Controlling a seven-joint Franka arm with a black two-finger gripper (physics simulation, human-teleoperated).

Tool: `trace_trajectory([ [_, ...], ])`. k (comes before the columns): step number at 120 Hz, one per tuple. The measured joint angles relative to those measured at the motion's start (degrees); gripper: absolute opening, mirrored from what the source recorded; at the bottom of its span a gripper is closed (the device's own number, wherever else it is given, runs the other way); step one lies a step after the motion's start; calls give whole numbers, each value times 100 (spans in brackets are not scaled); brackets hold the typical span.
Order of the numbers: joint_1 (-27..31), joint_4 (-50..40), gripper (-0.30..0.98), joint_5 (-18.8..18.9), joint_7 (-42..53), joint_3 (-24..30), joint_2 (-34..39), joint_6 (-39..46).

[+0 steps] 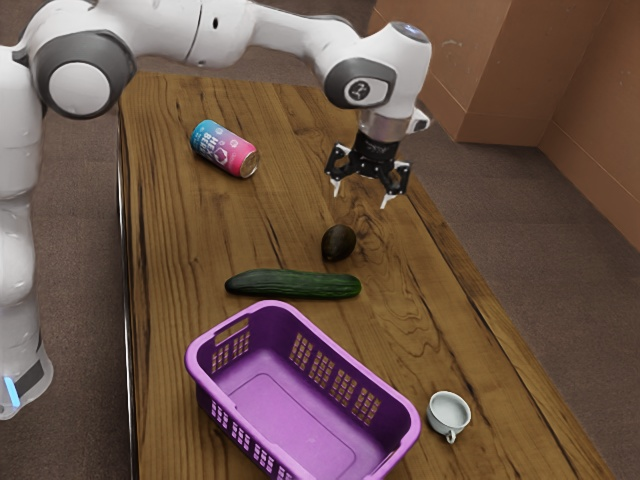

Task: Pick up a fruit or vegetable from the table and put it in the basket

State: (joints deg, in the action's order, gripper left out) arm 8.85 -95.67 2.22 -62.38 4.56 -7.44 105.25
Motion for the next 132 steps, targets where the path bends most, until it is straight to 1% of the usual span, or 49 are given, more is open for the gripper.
trace_trajectory([
  [13, 41, -308, 69, -120, -68, -80, 108, 259],
  [31, -4, -497, 68, -182, -6, 1, 162, 502],
  [93, -13, -873, 68, -178, 429, 10, 319, 757],
  [132, -4, -1294, 68, -199, 644, 10, 413, 1003],
])
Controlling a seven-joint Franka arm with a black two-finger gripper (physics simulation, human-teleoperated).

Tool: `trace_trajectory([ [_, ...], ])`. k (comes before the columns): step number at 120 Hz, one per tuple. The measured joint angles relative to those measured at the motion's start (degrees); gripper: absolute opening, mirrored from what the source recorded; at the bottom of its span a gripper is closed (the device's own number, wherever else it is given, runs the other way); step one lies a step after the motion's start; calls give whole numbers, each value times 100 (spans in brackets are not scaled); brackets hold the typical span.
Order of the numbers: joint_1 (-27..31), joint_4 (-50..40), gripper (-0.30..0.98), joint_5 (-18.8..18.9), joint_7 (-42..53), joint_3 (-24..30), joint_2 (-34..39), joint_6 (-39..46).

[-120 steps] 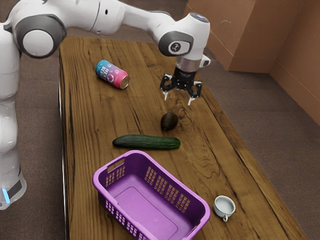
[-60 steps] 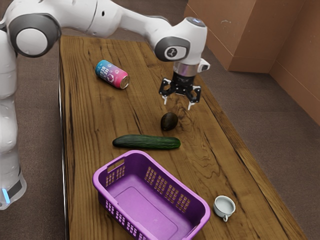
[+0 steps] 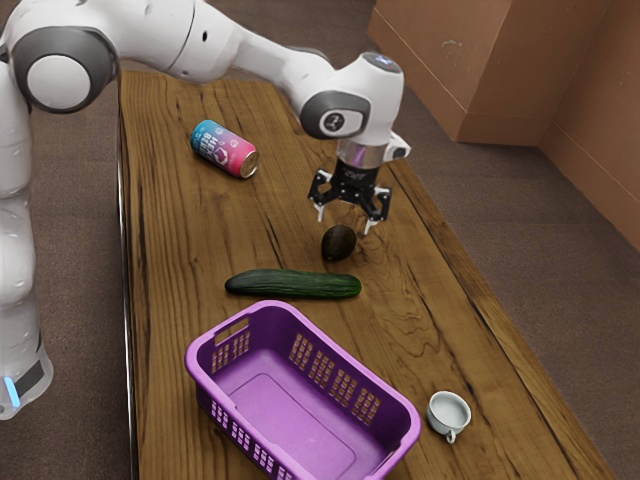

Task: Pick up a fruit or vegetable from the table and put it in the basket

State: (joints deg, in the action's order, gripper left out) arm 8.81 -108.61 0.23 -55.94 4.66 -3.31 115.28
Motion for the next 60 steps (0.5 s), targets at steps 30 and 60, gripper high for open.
trace_trajectory([
  [30, 6, -108, 68, -18, 137, -34, -22, 149],
  [60, 20, -118, 68, -41, 236, -35, -109, 215],
])
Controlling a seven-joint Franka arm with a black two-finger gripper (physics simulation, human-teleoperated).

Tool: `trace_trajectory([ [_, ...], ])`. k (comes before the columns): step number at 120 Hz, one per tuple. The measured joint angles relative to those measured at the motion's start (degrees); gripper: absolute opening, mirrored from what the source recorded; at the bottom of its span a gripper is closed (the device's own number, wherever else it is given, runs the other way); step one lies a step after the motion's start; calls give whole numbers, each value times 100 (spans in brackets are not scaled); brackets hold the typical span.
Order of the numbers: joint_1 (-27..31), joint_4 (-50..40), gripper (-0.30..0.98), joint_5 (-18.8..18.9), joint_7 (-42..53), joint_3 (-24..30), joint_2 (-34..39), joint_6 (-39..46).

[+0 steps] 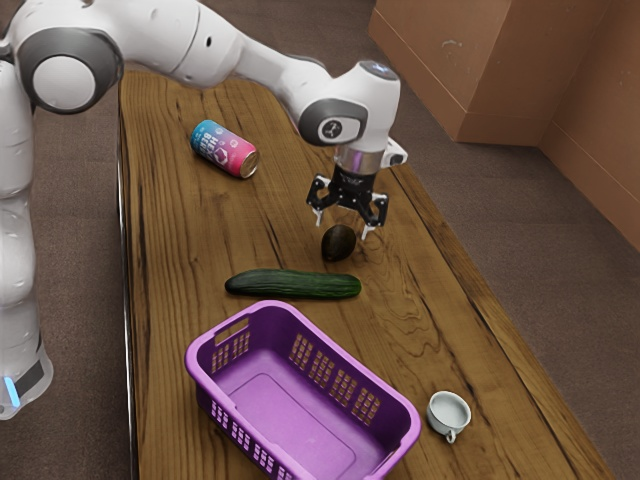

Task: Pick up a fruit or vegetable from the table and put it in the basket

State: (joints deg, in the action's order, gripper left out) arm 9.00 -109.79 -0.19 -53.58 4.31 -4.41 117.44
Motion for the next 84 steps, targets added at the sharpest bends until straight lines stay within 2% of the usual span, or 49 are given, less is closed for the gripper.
trace_trajectory([
  [84, -14, -116, 68, -112, 175, 44, -126, 235],
])
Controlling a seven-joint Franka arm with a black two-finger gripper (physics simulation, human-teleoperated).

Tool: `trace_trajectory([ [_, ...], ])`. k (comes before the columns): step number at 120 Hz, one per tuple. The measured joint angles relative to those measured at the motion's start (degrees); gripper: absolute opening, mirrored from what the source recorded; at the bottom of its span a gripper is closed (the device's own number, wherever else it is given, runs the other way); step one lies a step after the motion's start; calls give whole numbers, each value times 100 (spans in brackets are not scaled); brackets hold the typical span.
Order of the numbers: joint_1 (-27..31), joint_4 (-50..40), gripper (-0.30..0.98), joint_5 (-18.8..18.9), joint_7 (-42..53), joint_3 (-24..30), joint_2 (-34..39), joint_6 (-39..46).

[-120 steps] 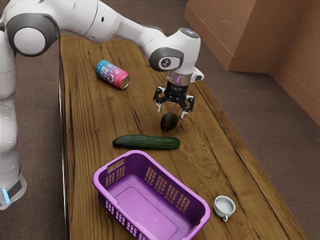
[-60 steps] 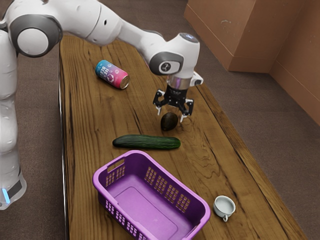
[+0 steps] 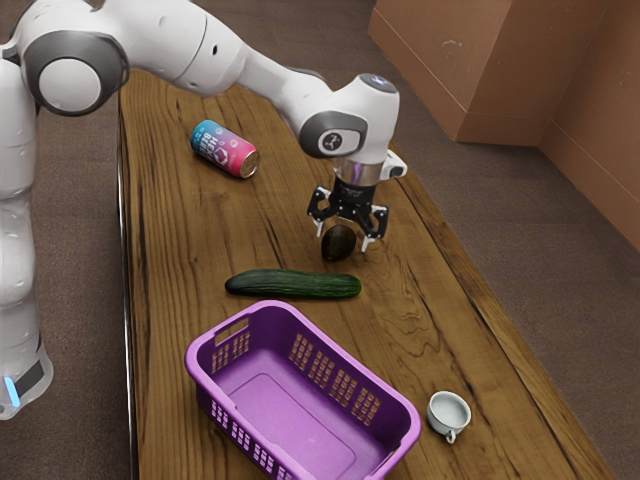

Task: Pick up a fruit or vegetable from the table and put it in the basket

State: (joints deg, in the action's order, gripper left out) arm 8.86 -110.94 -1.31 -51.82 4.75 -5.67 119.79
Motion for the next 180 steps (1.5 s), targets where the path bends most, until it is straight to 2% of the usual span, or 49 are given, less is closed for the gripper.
trace_trajectory([
  [78, 11, 28, 66, -35, 149, 0, -263, 166],
  [85, 11, 27, 62, -43, 157, 0, -286, 177],
  [103, 7, 19, 38, -106, 171, -5, -297, 193],
  [113, 1, 19, 33, -97, 185, -7, -274, 188],
  [138, 24, 73, 32, -69, 259, 138, 442, -104],
  [157, 166, 300, 32, -61, 318, 550, 894, -512],
  [180, -79, 323, 31, -58, 374, 1079, 1182, -810],
])
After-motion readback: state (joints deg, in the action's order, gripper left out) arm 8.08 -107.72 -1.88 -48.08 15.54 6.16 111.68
